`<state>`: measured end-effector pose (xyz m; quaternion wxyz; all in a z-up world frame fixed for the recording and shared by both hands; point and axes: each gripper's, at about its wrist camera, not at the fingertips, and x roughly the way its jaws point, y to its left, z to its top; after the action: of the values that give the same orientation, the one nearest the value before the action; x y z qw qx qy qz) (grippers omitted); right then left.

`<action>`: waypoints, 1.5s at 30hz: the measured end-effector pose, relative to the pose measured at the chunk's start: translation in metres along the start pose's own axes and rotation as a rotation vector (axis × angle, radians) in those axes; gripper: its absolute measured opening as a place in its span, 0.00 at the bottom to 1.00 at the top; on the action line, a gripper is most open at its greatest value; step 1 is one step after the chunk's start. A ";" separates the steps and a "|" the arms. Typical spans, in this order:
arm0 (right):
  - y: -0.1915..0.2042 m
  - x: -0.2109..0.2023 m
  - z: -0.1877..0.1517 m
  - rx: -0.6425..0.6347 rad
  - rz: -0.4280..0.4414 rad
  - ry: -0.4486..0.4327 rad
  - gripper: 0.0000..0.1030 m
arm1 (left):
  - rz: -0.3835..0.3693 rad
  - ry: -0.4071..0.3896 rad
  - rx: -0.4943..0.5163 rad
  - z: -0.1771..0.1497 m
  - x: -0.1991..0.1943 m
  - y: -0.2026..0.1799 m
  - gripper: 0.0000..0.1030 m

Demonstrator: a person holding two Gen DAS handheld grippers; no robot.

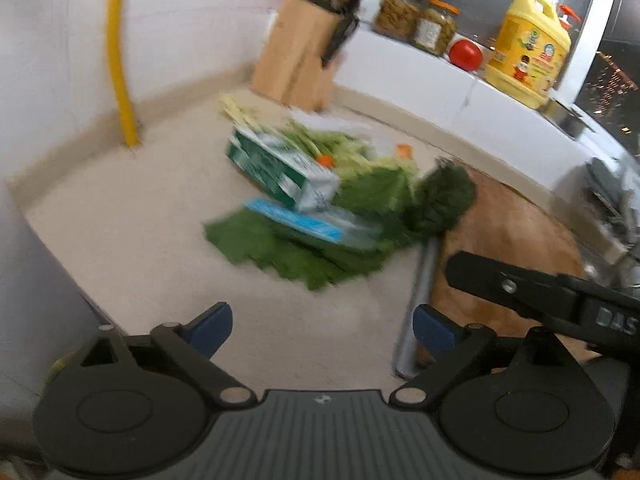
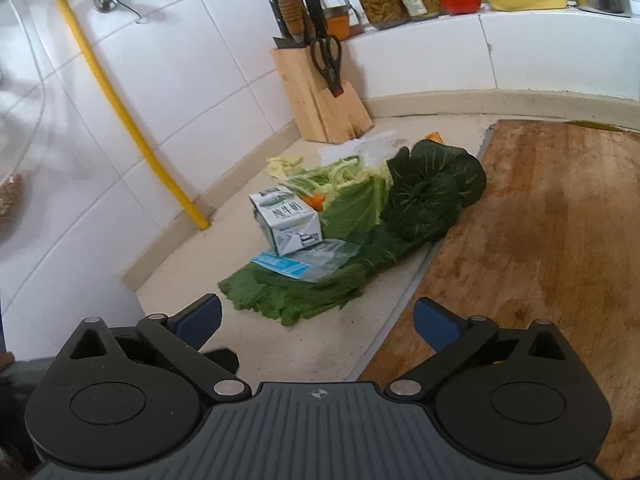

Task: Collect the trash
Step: 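Move both open tools back toward the remaining pile, then grasp the white milk carton with the left tool while the right tool grasps the dark leafy greens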

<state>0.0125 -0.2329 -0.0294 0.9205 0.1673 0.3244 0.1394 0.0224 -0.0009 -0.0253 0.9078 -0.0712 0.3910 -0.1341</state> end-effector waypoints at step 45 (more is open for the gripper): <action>-0.054 0.030 0.076 -0.143 -0.068 -0.101 1.00 | 0.254 0.062 -0.044 0.137 0.151 -0.009 0.86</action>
<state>0.0916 -0.2870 -0.0119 0.9495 0.0966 0.2723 0.1223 0.2204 -0.0518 -0.0337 0.9031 -0.0368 0.4276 -0.0116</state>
